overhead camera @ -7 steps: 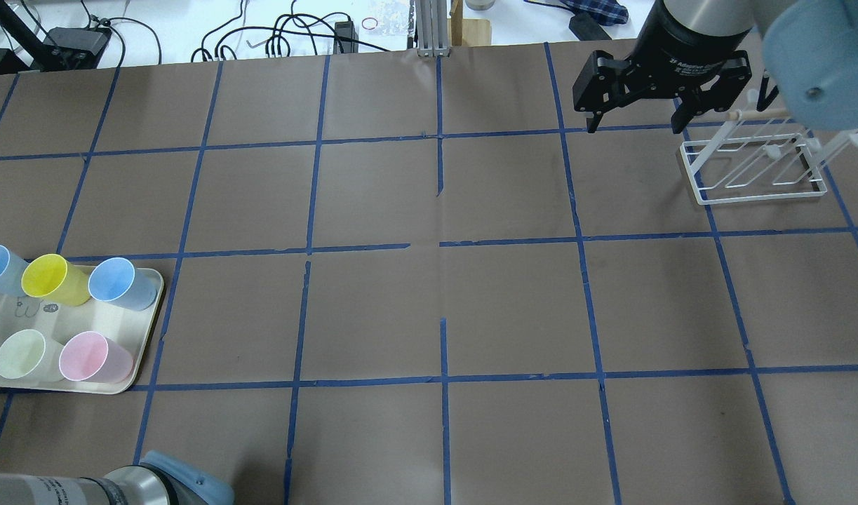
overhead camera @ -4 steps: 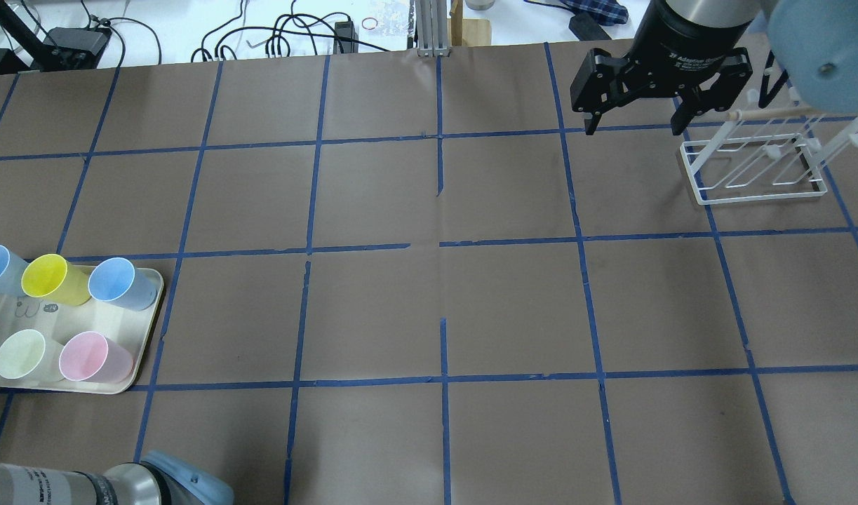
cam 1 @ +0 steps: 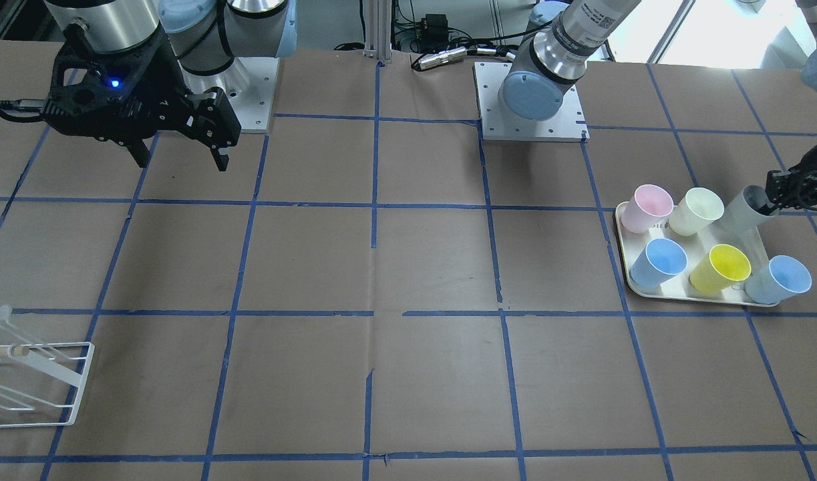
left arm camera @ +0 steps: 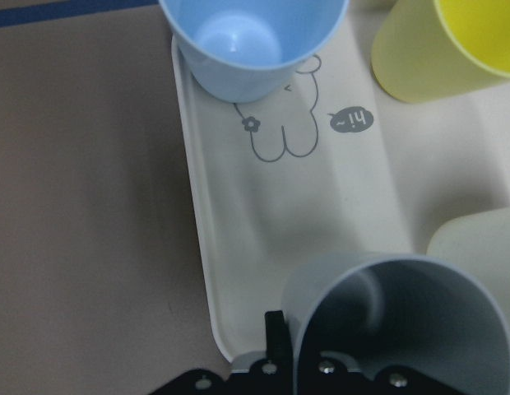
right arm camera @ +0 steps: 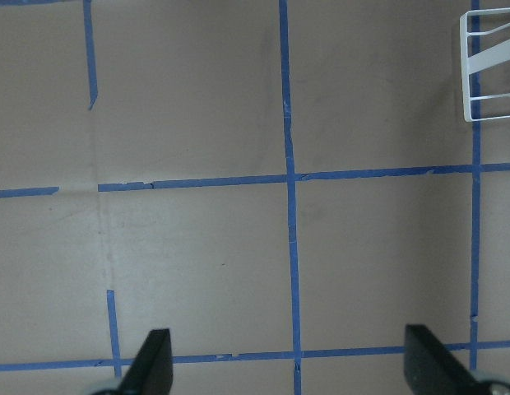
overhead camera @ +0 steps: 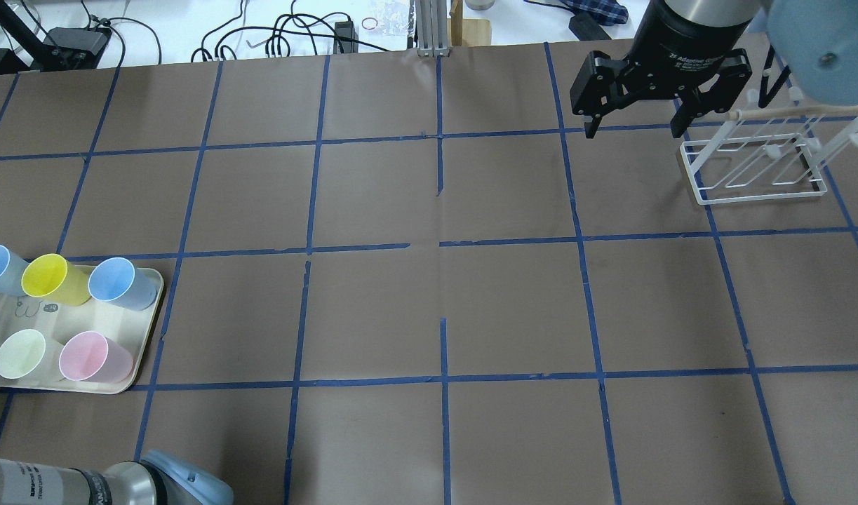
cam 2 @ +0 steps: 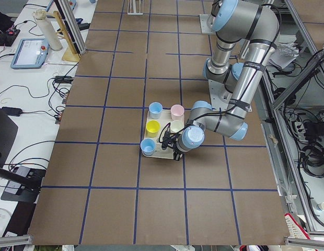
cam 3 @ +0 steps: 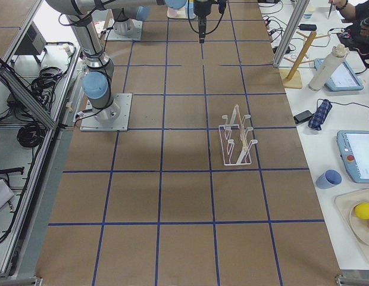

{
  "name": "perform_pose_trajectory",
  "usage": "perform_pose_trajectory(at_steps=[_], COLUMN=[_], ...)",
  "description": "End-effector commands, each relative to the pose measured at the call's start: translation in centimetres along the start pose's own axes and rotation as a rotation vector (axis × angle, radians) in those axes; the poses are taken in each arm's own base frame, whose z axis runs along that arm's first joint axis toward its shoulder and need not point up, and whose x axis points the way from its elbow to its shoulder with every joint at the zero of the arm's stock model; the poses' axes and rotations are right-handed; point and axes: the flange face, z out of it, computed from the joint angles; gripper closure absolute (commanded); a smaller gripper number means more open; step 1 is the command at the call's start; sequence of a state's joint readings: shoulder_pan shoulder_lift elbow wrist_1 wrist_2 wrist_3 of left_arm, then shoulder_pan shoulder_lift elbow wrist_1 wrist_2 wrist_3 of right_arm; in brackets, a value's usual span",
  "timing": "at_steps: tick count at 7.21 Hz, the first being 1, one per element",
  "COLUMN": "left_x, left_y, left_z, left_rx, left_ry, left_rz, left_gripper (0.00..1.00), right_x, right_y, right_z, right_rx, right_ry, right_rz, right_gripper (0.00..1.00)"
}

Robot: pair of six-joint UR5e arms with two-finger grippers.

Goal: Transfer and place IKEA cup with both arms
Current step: 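Lower the white cup onto the tray and open the left gripper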

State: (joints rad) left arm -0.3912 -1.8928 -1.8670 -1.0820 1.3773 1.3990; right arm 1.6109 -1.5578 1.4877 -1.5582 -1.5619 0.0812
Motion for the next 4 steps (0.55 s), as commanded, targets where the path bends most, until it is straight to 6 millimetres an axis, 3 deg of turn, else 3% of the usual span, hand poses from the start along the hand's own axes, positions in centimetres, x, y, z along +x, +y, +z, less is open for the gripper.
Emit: perform_pose_trajectory(at_steps=[1,2,3,4], left_x=[-0.6,-0.7,-0.6,-0.6], left_y=[0.1,0.2,0.2,-0.4], left_z=[1.1,1.4,1.4,-0.5], left_rx=[0.0,-0.002,-0.007,-0.007], left_ry=[0.001,0.008,0.012,0.001], left_rz=[-0.002,-0.018,-0.027,-0.033], left_gripper=[0.59,0.19,0.14,0.11], right_x=[0.0,0.0,0.0,0.0], right_y=[0.1,0.1,0.1,0.1], right_z=[-0.2,-0.2,-0.3,-0.3], right_rx=[0.002,0.002,0.005,0.005], right_ry=[0.001,0.001,-0.001,-0.002], right_rz=[-0.001,-0.001,-0.001,-0.001], right_gripper=[0.0,0.0,0.0,0.0])
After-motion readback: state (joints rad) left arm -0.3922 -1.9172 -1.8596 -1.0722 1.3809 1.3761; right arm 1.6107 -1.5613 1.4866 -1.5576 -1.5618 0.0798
